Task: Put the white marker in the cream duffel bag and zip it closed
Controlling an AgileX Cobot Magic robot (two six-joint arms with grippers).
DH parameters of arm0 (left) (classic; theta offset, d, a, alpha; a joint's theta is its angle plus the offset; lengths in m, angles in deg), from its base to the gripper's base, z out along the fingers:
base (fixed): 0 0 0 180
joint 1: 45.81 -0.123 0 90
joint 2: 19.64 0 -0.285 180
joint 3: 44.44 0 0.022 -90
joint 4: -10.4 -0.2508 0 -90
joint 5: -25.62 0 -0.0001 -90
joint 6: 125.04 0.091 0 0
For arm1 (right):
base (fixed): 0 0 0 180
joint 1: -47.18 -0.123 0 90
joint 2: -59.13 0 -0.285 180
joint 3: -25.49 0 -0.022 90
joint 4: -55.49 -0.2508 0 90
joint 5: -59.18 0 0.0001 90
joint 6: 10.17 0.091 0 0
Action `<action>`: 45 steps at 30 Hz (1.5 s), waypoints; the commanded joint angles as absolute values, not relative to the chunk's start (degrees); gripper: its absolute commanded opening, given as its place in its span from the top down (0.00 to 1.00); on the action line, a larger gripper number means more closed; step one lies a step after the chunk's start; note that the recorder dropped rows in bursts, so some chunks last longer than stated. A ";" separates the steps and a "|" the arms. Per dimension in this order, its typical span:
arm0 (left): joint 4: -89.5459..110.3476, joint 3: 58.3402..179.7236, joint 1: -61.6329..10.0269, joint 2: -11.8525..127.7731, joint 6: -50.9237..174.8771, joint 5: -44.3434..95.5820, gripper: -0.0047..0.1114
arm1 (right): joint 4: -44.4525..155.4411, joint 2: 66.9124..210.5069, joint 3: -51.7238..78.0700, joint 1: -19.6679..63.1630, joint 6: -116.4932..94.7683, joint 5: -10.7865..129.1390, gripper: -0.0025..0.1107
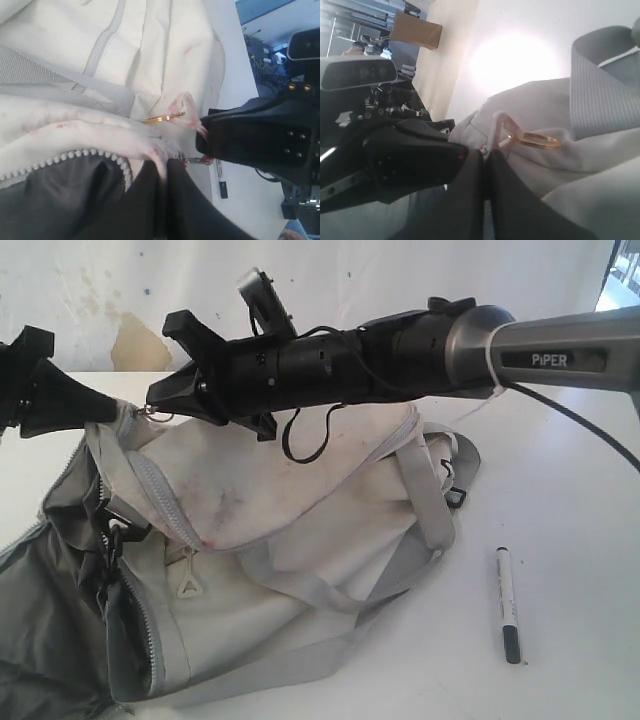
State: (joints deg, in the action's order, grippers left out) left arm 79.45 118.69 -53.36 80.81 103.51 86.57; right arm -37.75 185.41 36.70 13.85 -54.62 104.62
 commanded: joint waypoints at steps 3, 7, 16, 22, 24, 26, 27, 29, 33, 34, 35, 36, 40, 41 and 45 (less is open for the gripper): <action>81.63 118.82 -53.75 80.10 92.79 80.26 0.96 | -37.49 184.05 37.85 14.12 -63.03 106.01 0.98; 83.37 118.82 -53.75 80.10 92.12 79.41 0.96 | -37.49 184.05 37.94 13.75 -65.35 106.40 0.98; 84.50 118.82 -53.75 80.10 81.43 71.93 0.96 | -37.26 183.61 37.94 13.02 -70.49 106.81 0.98; 85.28 118.82 -53.75 80.10 77.42 68.70 0.96 | -33.62 183.61 37.94 12.93 -70.31 107.14 0.98; 85.28 118.82 -53.75 80.10 77.28 68.30 0.96 | -31.51 183.47 37.94 12.93 -68.96 107.74 0.98; 85.28 118.82 -53.75 80.10 75.83 67.77 0.96 | -29.41 183.33 37.94 12.93 -67.87 108.18 0.98; 85.28 118.82 -53.75 80.10 74.92 67.50 0.96 | -27.68 183.33 37.94 12.93 -66.42 108.60 0.98; 85.28 118.82 -53.75 80.10 73.71 67.21 0.96 | -24.90 182.95 37.94 12.93 -64.25 108.86 0.98; 85.28 118.82 -53.75 80.21 73.66 66.74 0.96 | -15.47 181.14 37.94 12.93 -58.69 109.46 0.98; 85.28 118.82 -53.75 80.21 73.66 66.74 0.96 | -12.63 180.67 37.94 12.93 -57.30 109.46 0.98; 85.28 118.82 -53.75 80.21 73.52 66.51 0.96 | -9.90 180.06 37.94 12.93 -55.68 109.46 0.98; 85.28 118.82 -53.75 80.21 73.03 66.37 0.96 | -7.05 179.48 37.94 12.93 -53.86 109.46 0.98; 85.92 118.82 -53.75 80.21 72.77 66.23 0.96 | 2.08 177.22 37.47 12.93 -47.15 109.07 0.98; 86.17 118.82 -53.75 80.21 72.77 66.24 0.96 | 4.04 176.61 36.92 12.93 -45.72 109.07 0.98; 87.05 118.82 -53.75 80.21 72.53 66.63 0.96 | 10.13 174.50 34.78 12.93 -41.87 108.87 0.98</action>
